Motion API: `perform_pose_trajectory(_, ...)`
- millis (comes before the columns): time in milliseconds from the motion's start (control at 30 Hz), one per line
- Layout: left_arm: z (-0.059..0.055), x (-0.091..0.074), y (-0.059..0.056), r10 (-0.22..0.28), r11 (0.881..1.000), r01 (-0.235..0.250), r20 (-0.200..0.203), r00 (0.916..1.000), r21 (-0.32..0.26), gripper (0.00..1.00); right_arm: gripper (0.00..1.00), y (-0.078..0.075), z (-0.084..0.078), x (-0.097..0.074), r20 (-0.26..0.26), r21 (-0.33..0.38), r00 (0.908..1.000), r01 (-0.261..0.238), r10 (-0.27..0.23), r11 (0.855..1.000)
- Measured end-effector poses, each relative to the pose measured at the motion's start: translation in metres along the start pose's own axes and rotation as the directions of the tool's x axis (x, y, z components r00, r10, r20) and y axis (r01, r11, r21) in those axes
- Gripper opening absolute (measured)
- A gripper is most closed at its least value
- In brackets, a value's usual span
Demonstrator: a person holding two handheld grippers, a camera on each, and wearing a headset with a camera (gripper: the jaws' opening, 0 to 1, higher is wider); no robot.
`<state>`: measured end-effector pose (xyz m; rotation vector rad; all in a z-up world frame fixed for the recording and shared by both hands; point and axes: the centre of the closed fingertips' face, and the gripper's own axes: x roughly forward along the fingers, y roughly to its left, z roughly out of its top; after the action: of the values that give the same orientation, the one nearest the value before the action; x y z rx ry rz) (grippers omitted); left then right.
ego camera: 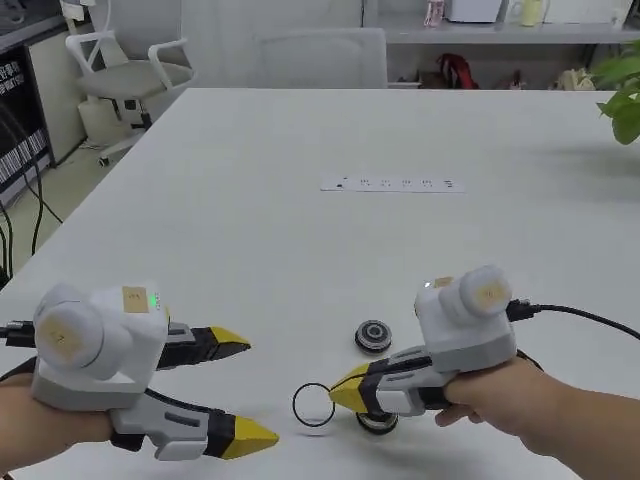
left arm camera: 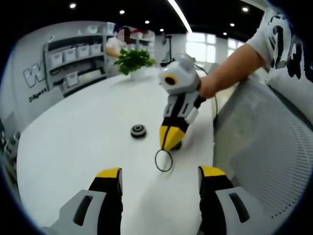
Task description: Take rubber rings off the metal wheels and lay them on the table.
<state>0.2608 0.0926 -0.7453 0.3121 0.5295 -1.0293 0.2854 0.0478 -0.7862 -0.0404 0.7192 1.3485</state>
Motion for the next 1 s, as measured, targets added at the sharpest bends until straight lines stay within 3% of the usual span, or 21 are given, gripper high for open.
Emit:
perform_pose_trajectory(300,-0.006,0.0,-0.003,-0.01,1.0,0.01,-0.016,0.9998,-0.003,0.63,0.0,-0.002,-0.01,0.008,-0.045,-0.037,0.9986,0.026,-0.028,0.999)
perform_pose_trajectory(467,-0.009,0.0,-0.005,-0.019,1.0,0.018,-0.029,0.9994,-0.012,0.63,0.07,-0.003,-0.013,0.008,-0.052,-0.053,0.998,0.034,-0.037,0.998)
perform_pose_trajectory(800,-0.009,0.003,-0.008,-0.037,0.999,0.037,-0.041,0.9985,-0.016,0.62,0.19,0.0,-0.01,0.0,-0.028,-0.049,0.9994,0.02,-0.021,0.999)
perform_pose_trajectory(1000,-0.004,0.008,-0.009,-0.055,0.998,0.055,-0.05,0.9972,-0.008,0.6,0.22,0.001,0.001,-0.012,0.023,-0.056,0.9997,0.015,-0.013,0.998)
